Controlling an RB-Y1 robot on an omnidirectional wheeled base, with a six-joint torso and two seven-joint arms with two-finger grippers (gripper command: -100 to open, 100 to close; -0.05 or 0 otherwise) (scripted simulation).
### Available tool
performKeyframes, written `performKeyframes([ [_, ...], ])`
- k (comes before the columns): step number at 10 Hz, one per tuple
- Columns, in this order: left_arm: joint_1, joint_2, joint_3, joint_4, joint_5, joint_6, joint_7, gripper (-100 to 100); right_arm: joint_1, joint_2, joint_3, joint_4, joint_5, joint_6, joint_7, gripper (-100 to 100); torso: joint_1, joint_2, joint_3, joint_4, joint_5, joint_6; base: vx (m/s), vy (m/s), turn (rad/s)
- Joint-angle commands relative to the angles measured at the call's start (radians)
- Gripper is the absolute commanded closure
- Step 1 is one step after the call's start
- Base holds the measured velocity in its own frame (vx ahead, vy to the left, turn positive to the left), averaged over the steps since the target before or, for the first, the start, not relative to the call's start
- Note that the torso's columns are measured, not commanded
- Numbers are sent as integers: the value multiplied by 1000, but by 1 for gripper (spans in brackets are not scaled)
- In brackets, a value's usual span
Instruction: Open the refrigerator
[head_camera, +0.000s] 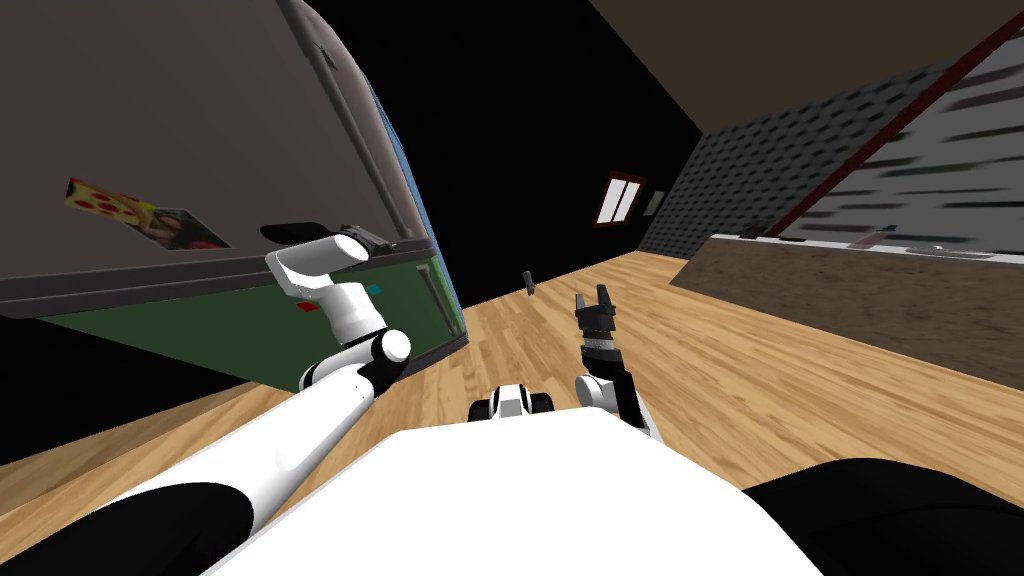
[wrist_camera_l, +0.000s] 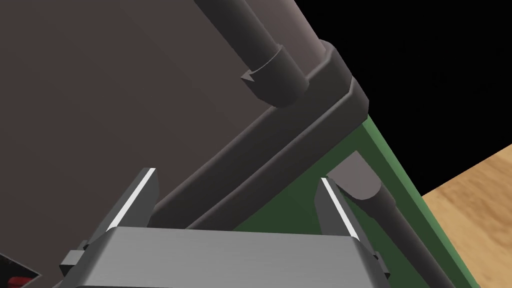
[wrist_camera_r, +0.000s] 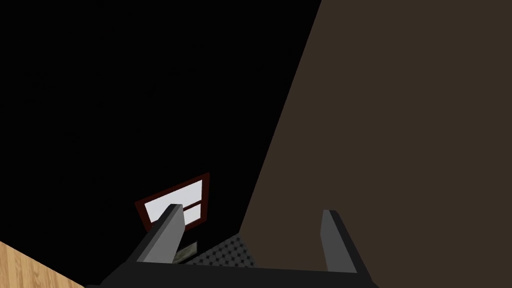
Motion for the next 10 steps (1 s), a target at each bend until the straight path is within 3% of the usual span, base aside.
performKeyframes([
  [1, -21, 11, -2, 9, -7, 43, 3, -100, 0, 0, 0, 0, 0, 0, 0, 0, -1, 1, 0, 0, 0, 0, 195, 36, -58],
  [5, -51, 28, -7, 27, -17, 102, 5, -100, 0, 0, 0, 0, 0, 0, 0, 0, 3, 4, 3, 1, 1, 0, 190, 67, -56],
  [8, -50, 27, -5, 26, -18, 97, 6, -100, 0, 0, 0, 0, 0, 0, 0, 0, 1, 6, 4, 2, 0, 0, 84, 39, -14],
  [9, -50, 28, -5, 26, -18, 98, 6, 100, 0, 0, 0, 0, 0, 0, 0, 0, 1, 6, 3, 2, 0, 0, 11, 6, 9],
  [10, -54, 18, -13, 19, 4, 106, -2, 100, -1, 0, 0, 0, 0, 0, 0, 0, 0, 6, 4, 1, 0, 1, -158, 53, -14],
])
